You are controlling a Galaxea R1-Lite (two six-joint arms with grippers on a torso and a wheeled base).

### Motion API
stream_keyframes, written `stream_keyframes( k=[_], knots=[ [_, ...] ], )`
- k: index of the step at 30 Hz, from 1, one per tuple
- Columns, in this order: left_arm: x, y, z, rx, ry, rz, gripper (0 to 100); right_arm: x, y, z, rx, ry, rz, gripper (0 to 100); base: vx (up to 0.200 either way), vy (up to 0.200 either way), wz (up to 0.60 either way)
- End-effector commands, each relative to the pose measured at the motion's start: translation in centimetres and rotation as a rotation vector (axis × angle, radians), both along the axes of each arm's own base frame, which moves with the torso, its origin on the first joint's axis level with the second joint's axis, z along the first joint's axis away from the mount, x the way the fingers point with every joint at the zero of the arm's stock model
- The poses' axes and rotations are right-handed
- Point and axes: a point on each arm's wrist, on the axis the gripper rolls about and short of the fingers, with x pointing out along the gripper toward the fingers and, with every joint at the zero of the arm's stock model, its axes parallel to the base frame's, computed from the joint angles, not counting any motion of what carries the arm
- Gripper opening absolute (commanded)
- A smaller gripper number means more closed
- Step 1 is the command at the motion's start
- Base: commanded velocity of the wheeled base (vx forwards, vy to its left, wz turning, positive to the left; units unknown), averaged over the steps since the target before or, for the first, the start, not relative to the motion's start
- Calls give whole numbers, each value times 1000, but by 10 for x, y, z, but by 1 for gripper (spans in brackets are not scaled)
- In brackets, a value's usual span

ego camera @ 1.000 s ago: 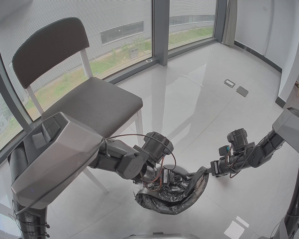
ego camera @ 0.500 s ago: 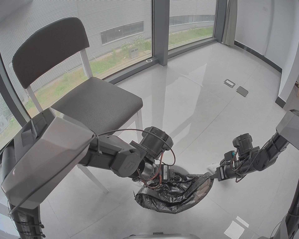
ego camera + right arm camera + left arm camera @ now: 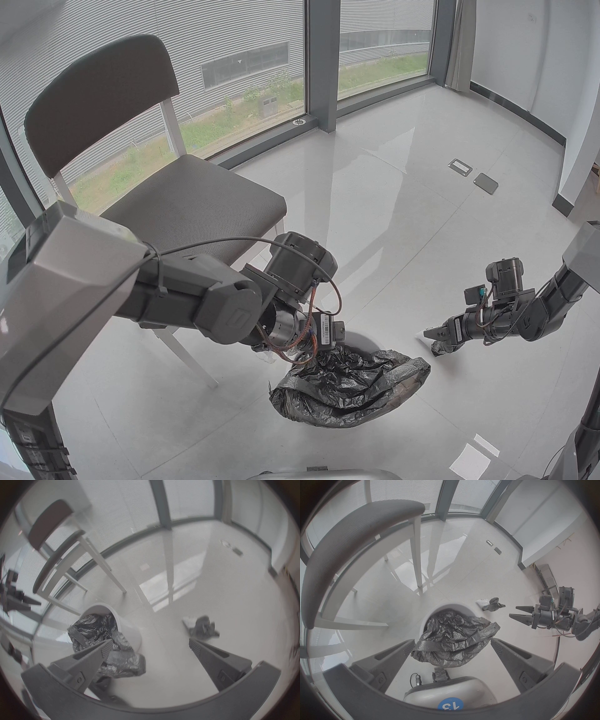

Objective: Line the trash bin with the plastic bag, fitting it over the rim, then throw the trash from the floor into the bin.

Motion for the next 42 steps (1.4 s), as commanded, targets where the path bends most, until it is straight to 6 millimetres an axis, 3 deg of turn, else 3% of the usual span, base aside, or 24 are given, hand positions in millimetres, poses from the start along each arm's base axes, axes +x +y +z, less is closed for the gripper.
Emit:
stream_keyframes(
  k=[1, 6, 13, 22, 30, 34, 38, 42],
  knots=[
    [-6, 9, 27, -35, -64, 23, 100, -6, 43, 2, -32, -61, 184, 100, 0, 0, 0],
    [-11, 15, 42, -56, -92, 26, 100, -10, 77, -15, -33, -38, 282, 100, 0, 0, 0],
    [-16, 33, 59, -77, -126, 57, 100, -1, 115, -28, -24, -70, 368, 100, 0, 0, 0],
    [-27, 41, 71, -105, -171, 52, 100, 0, 133, -28, 21, -81, 363, 100, 0, 0, 0],
    [-45, 37, 62, -56, -159, -25, 100, -36, 113, 19, -2, -90, 363, 100, 0, 0, 0],
    [-53, 31, 64, -57, -165, -48, 100, -48, 92, 68, -46, -85, 362, 100, 0, 0, 0],
    [-64, 29, 69, -71, -166, -70, 100, -61, 86, 98, -36, -101, 368, 100, 0, 0, 0],
    [-69, 33, 74, -74, -157, -63, 100, -81, 79, 105, 41, -113, 453, 100, 0, 0, 0]
  ],
)
